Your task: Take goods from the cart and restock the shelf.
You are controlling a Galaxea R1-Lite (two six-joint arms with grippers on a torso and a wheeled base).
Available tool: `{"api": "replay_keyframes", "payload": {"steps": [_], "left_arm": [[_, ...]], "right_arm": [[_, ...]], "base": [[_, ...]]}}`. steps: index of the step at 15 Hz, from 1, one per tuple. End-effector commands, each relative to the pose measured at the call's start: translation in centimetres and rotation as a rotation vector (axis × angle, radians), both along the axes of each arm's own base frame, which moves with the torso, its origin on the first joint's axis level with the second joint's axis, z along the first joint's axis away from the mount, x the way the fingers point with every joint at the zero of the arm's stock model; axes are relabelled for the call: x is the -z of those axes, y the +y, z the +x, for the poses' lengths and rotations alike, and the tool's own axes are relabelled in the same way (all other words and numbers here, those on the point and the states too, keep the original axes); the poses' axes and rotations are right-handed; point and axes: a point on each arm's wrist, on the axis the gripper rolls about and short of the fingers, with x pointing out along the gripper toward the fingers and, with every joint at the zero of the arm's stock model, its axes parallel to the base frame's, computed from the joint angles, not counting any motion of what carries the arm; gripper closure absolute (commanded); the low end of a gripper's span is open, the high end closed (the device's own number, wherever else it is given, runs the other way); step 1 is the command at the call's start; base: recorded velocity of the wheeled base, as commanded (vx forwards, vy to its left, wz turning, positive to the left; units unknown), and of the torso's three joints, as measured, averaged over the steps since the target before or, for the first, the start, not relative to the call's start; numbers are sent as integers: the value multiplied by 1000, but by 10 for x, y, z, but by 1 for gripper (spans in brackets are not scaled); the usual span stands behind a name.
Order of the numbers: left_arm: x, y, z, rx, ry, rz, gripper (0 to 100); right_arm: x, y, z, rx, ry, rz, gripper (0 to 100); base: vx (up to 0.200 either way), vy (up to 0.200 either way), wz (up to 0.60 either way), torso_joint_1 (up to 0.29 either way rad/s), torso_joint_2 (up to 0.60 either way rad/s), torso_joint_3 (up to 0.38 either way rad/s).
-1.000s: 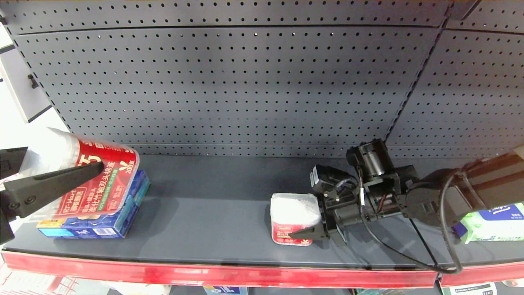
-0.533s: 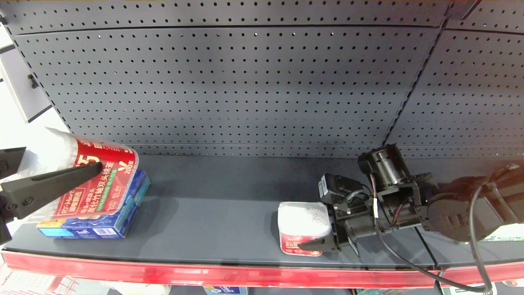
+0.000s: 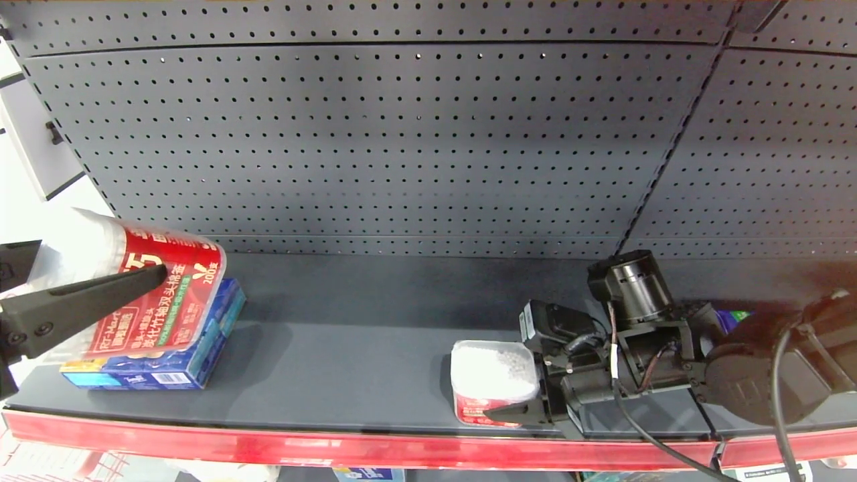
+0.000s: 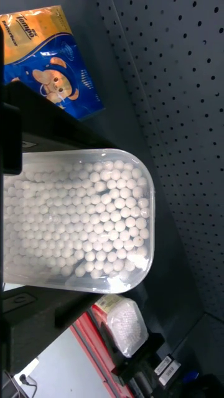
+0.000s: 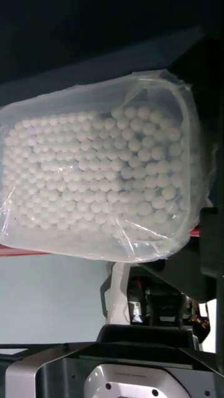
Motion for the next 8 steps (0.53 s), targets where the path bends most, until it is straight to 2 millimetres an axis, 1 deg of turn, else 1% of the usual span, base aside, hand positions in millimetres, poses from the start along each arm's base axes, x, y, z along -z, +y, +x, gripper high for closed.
{"api": "replay_keyframes", "payload": {"steps": [1,4,5,8], "left_arm": [[0,0,0,0,-1,0,100],[0,0,0,0,1,1,100],[0,0,1,0,2,1,100],[1,0,1,2,5,2,100]], "right_arm": [[1,2,-2,-4,9,-1,100],[4,6,-5,17,23,-25,100],[5,7,-9,9,27,-28,100],[4,7,-10,23,22,-38,100]], "base": [[0,0,0,0,0,0],[0,0,0,0,0,0],[0,0,0,0,0,0],[0,0,0,0,0,0]]}}
